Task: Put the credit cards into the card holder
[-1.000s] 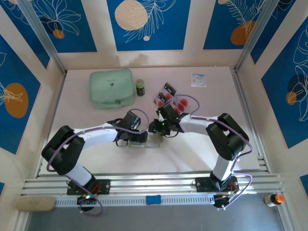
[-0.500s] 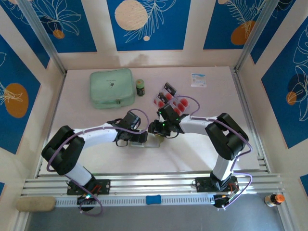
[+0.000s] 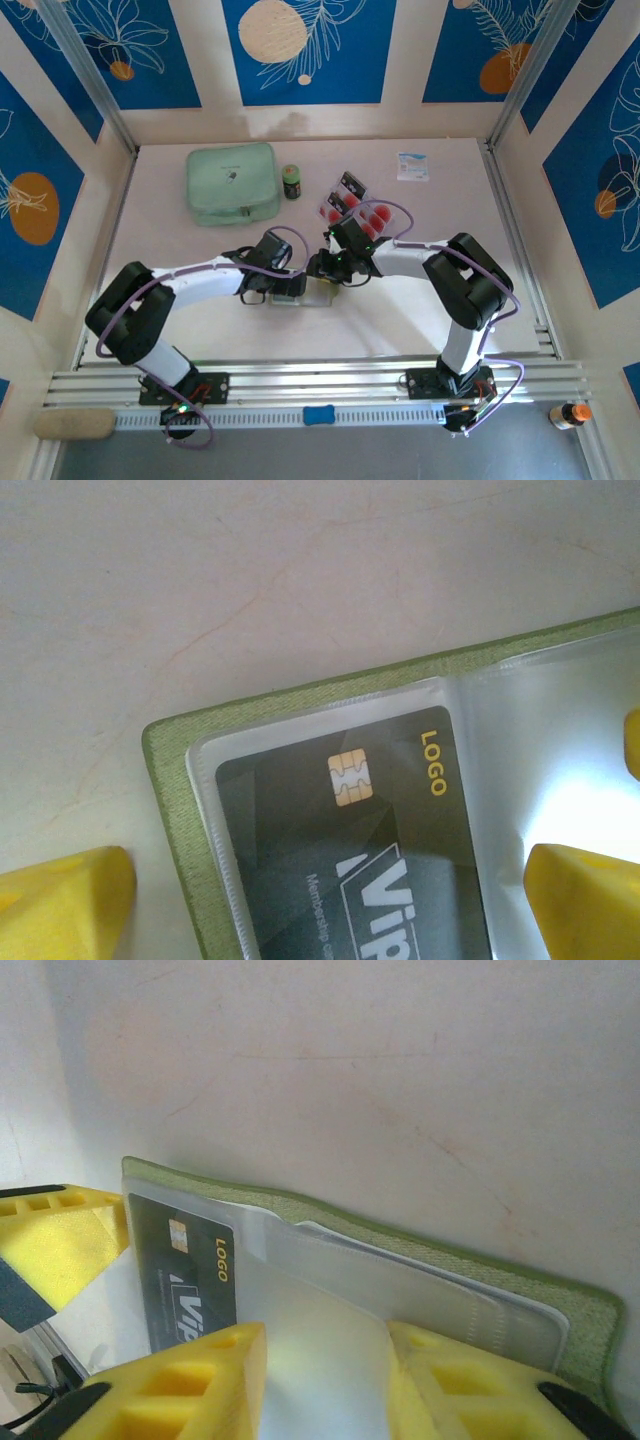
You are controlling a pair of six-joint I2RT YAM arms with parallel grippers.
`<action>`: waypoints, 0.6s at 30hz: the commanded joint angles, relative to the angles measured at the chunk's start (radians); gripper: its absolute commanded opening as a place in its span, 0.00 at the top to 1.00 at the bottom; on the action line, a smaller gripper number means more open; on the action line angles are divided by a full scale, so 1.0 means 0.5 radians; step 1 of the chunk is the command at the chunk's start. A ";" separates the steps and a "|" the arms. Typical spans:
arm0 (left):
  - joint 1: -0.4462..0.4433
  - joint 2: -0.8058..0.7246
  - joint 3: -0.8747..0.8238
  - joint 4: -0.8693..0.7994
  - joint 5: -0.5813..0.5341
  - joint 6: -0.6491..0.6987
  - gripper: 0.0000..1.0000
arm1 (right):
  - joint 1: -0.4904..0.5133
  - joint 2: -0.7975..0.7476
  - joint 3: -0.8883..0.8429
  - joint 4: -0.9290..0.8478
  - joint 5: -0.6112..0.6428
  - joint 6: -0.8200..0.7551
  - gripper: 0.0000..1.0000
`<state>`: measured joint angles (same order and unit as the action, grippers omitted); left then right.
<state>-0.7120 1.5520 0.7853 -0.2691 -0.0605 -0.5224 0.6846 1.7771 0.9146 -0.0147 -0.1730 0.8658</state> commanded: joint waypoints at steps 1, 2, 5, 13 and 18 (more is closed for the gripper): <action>-0.015 -0.112 -0.005 -0.038 -0.020 -0.010 0.00 | 0.017 -0.074 0.062 -0.053 -0.099 -0.007 0.58; -0.012 -0.140 0.000 -0.044 -0.026 -0.009 0.00 | 0.026 -0.084 0.070 -0.070 -0.096 -0.003 0.55; -0.006 -0.216 -0.005 -0.068 -0.039 -0.021 0.00 | 0.056 -0.113 0.102 -0.113 -0.082 0.008 0.48; 0.072 -0.451 -0.082 -0.116 -0.016 -0.033 0.00 | 0.164 -0.124 0.230 -0.247 0.026 0.065 0.36; 0.185 -0.601 -0.156 -0.132 0.031 -0.021 0.00 | 0.238 -0.041 0.353 -0.295 0.074 0.109 0.34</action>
<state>-0.6559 1.2942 0.7219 -0.3538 -0.0513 -0.5213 0.7654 1.7412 1.0527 -0.0994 -0.1307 0.9100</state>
